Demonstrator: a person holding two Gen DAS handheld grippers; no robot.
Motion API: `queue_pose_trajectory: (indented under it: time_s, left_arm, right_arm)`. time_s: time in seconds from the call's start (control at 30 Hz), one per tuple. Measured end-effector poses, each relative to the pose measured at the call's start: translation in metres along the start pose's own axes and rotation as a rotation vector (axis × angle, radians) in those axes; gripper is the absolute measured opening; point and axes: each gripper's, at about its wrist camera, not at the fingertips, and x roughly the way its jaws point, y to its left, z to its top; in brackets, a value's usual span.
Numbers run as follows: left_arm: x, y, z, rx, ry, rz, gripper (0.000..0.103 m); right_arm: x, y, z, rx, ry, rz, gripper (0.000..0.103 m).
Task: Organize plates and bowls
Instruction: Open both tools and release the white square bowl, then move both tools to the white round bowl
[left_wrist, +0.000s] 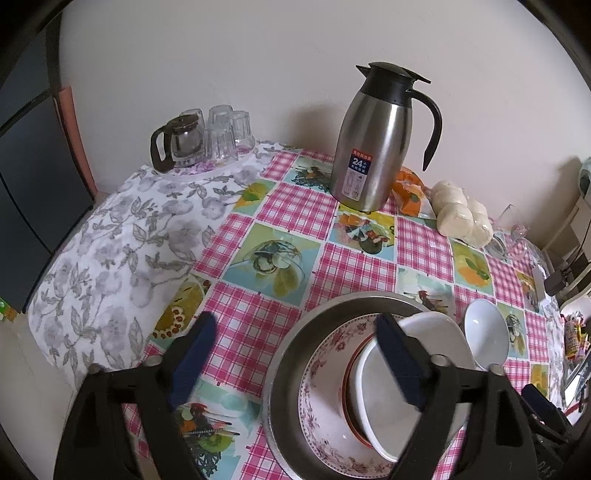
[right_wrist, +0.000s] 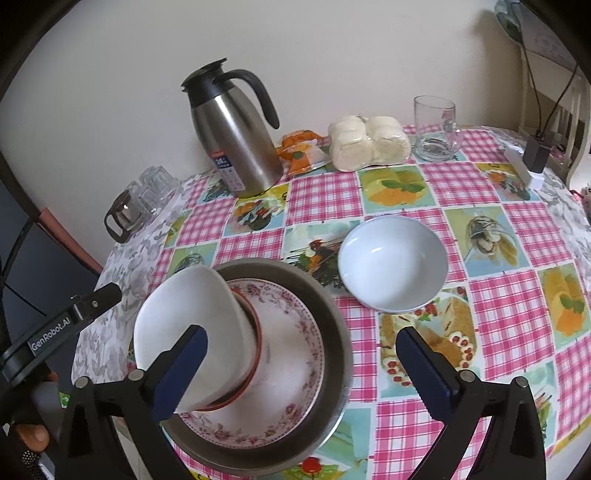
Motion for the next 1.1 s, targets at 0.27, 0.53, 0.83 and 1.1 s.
queue_pose_trajectory:
  time_s: [0.27,0.53,0.83,1.1]
  left_arm:
    - [-0.014,-0.018,-0.001,0.017,-0.055,-0.001,0.098]
    - [-0.030,-0.045,-0.003,0.048,-0.109,-0.049,0.098]
    - [-0.043,-0.110,-0.012,0.180,-0.140,-0.204,0.098]
    - [-0.026,-0.171,-0.019,0.300,-0.058,-0.240,0.098]
  right_arm:
    - [-0.012,-0.025,0.004,0.034,-0.018,-0.011,0.103]
    - [-0.025,-0.058,0.008,0.083,-0.037,-0.032,0.103]
    - [-0.039,-0.106,0.011,0.165,-0.066,-0.086,0.103]
    - [-0.041,-0.145,0.011,0.252,-0.077,-0.123,0.103]
